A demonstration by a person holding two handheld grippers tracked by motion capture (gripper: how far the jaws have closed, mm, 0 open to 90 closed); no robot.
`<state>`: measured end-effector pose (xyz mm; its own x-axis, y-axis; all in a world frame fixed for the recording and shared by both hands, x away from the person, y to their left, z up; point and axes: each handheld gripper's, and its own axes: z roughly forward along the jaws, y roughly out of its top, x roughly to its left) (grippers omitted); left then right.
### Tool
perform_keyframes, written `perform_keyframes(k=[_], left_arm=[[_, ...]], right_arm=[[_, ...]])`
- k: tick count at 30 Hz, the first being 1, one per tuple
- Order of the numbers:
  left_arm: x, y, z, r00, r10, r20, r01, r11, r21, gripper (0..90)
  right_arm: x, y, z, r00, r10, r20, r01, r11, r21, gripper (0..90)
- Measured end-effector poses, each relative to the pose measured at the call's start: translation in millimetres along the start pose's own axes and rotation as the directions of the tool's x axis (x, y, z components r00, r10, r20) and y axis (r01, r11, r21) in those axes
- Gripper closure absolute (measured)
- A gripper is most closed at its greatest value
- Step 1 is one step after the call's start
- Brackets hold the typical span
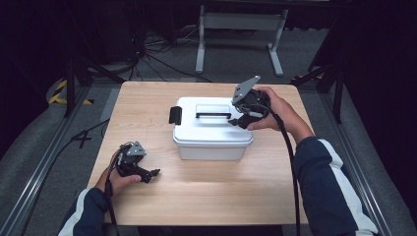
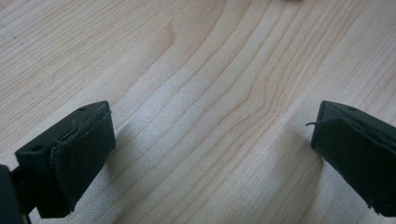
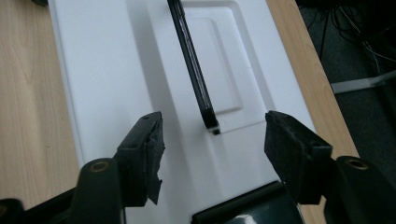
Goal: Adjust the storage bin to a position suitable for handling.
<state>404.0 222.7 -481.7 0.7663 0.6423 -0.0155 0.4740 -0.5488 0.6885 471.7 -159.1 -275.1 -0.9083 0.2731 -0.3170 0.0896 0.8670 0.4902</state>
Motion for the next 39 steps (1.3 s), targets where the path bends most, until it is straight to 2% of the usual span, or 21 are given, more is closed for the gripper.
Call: perform_keyframes(k=[5,7,12,14,17,20,23,31,39], left_arm=[[0.0,-0.1,0.0,1.0,0.0,0.001,0.0,1.0,0.0,0.2],[-0.1,-0.1,-0.1,1.0,0.0,0.001,0.0,1.0,0.0,0.2],[-0.3,-0.5,-0.3,1.0,-0.002,0.0,0.002,1.0,0.0,0.2],[-0.2,-0.5,-0.3,1.0,0.0,-0.002,0.0,1.0,0.0,0.2],[-0.2,-0.5,-0.3,1.0,-0.001,-0.002,0.001,1.0,-0.001,0.2],[-0.2,-0.5,-0.5,1.0,0.001,-0.002,-0.001,1.0,0.0,0.2],[-0.3,-0.9,-1.1,1.0,0.004,0.0,-0.004,1.0,0.004,0.2],[-0.8,-1.0,-1.3,1.0,0.0,-0.004,0.0,1.0,0.003,0.2],[-0.7,-1.0,-1.2,1.0,0.0,-0.003,0.0,1.0,0.003,0.2]], right_arm=[[-3.4,12.0,0.9,0.9995,-0.026,-0.02,0.027,0.999,0.031,43.9],[-3.8,16.5,0.9,0.9983,-0.039,-0.043,0.04,0.999,0.022,49.6],[-0.8,30.3,7.2,0.9943,-0.09,-0.057,0.095,0.99,0.101,57.9],[0.4,33.4,8.6,0.9934,-0.1,-0.055,0.106,0.989,0.108,59.8],[3.3,44.8,13.8,0.9853,-0.149,-0.085,0.159,0.978,0.134,69.3],[4.6,48.6,17.7,0.9827,-0.162,-0.09,0.175,0.971,0.162,73.2],[6.2,54.1,24.2,0.9777,-0.193,-0.083,0.206,0.959,0.197,81.8],[5.5,55.1,25.4,0.9736,-0.22,-0.062,0.228,0.956,0.183,84.7],[2.3,52.8,21.1,0.9739,-0.22,-0.058,0.226,0.965,0.137,85.0]])
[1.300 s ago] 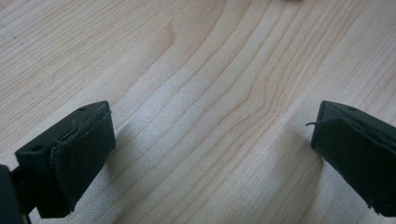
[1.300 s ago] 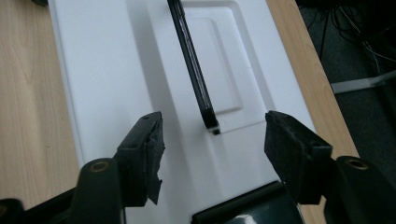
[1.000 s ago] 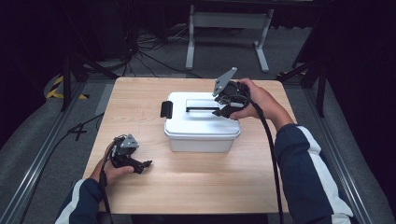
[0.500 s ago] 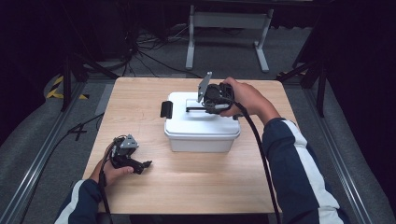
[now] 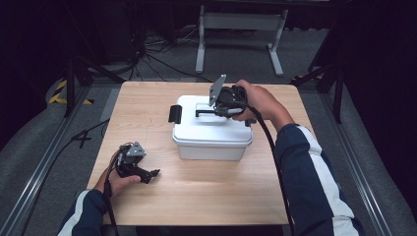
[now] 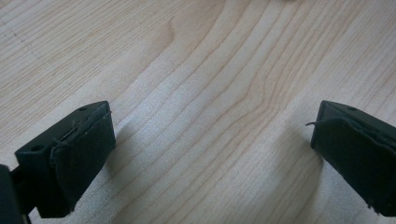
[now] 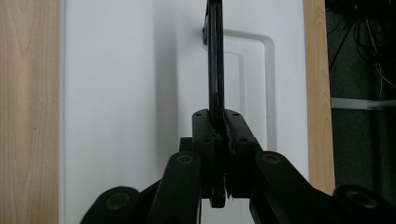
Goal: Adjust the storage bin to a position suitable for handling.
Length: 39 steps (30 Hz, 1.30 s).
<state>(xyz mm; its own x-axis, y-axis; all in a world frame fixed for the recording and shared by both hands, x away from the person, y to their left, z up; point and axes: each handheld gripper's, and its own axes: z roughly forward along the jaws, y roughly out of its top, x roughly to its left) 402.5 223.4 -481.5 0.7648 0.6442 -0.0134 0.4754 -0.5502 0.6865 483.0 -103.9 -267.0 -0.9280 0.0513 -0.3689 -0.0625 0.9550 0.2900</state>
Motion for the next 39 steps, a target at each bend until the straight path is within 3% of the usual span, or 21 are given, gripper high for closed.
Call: perform_keyframes(k=[11,17,23,39], left_arm=[[-0.1,0.0,0.0,1.0,0.0,0.0,0.0,1.0,0.0,0.2],[-0.1,0.0,0.0,1.0,0.0,0.0,0.0,1.0,0.0,0.2],[0.0,0.0,-0.2,1.0,0.001,0.001,-0.001,1.0,0.001,0.2],[0.4,0.2,0.3,1.0,0.0,0.004,0.0,1.0,-0.001,0.2]], right_arm=[[-0.5,-1.3,-17.3,0.9996,0.013,0.025,-0.011,0.999,-0.052,85.0],[0.5,-1.1,-23.7,0.9991,0.007,0.042,-0.006,0.999,-0.042,85.0],[0.3,-8.0,-31.7,0.998,0.023,0.059,-0.019,0.998,-0.067,85.0],[-0.2,-49.3,-54.9,0.9927,0.06,0.105,-0.053,0.996,-0.066,85.0]])
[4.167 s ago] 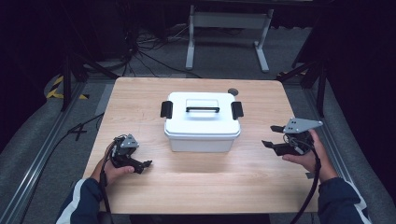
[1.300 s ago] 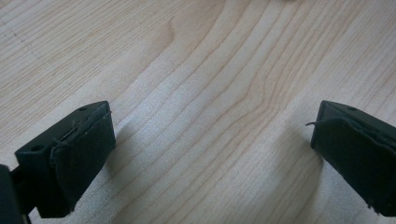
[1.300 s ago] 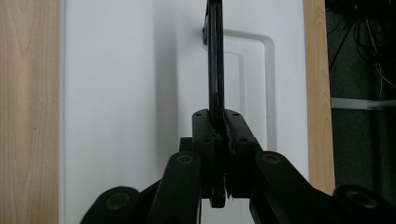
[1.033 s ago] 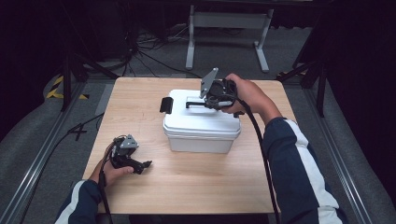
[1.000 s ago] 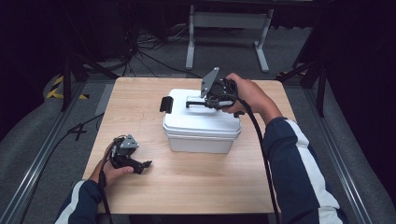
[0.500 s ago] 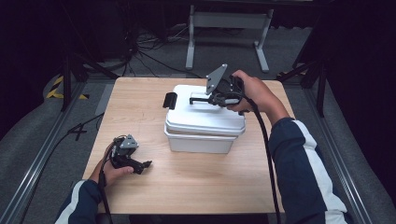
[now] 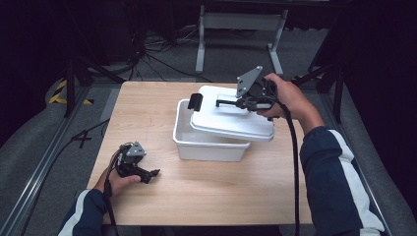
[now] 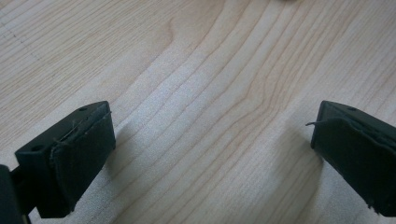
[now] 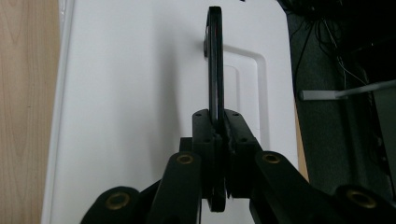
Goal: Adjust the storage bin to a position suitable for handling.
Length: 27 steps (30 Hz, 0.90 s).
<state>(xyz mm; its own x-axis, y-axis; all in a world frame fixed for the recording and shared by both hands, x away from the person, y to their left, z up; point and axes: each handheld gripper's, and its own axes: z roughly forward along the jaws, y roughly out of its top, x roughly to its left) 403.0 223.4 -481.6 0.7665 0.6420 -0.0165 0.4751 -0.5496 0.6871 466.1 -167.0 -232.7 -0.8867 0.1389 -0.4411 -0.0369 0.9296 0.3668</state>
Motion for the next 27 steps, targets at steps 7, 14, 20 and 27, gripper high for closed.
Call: perform_keyframes(k=[7,14,20,27], left_arm=[[0.4,0.2,0.3,1.0,0.003,-0.002,-0.004,1.0,-0.002,0.2],[0.5,0.2,0.3,1.0,0.004,-0.001,-0.004,1.0,-0.002,0.2],[0.2,-0.2,-0.8,1.0,0.004,0.001,-0.005,1.0,0.004,0.2],[-0.5,-0.5,-0.9,1.0,-0.004,0.0,0.004,1.0,0.005,0.2]], right_arm=[[1.1,-20.6,-10.0,0.9993,0.034,0.012,-0.034,0.999,-0.024,85.0],[2.9,-41.1,-17.4,0.9979,0.061,0.022,-0.06,0.998,-0.028,85.0],[0.1,-68.4,-30.5,0.9924,0.115,0.045,-0.114,0.993,-0.026,85.0],[-0.4,-105.6,-48.9,0.981,0.179,0.075,-0.177,0.984,-0.034,85.0]])
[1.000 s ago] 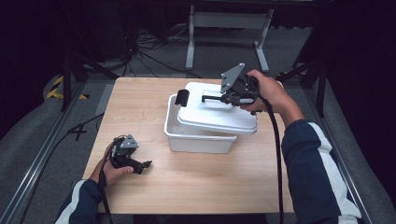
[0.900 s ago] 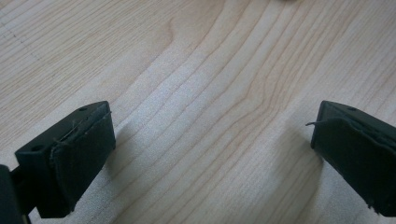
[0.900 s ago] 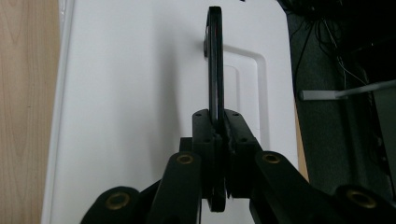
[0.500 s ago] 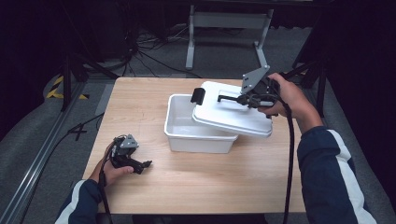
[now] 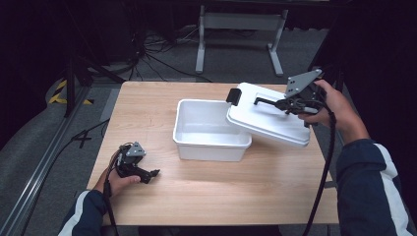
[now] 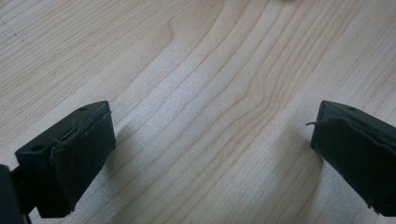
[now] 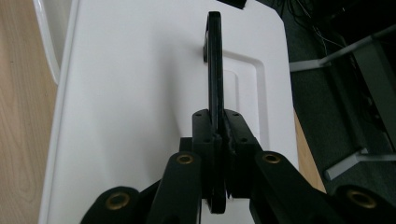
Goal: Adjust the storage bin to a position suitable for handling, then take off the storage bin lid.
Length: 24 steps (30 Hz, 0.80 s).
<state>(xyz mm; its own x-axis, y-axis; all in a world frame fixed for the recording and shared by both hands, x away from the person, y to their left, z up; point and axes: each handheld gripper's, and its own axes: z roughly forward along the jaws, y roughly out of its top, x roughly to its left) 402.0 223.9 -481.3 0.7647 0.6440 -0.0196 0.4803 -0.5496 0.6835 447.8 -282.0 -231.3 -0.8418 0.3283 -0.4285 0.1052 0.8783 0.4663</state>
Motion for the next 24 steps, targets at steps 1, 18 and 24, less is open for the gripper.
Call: perform_keyframes(k=[1,18,24], left_arm=[[0.0,0.0,0.0,1.0,0.0,0.0,0.0,1.0,0.0,0.2],[0.1,0.0,0.0,1.0,0.0,0.0,0.0,1.0,0.0,0.2],[0.8,0.3,0.1,1.0,0.01,-0.001,-0.01,1.0,-0.001,0.2]], right_arm=[[0.0,0.0,0.0,1.0,0.0,0.0,0.0,1.0,0.0,85.0],[-2.0,-58.0,-16.8,0.9935,0.105,0.043,-0.107,0.993,0.043,85.0],[2.0,-78.7,-14.9,0.9897,0.136,0.046,-0.138,0.989,0.051,85.0]])
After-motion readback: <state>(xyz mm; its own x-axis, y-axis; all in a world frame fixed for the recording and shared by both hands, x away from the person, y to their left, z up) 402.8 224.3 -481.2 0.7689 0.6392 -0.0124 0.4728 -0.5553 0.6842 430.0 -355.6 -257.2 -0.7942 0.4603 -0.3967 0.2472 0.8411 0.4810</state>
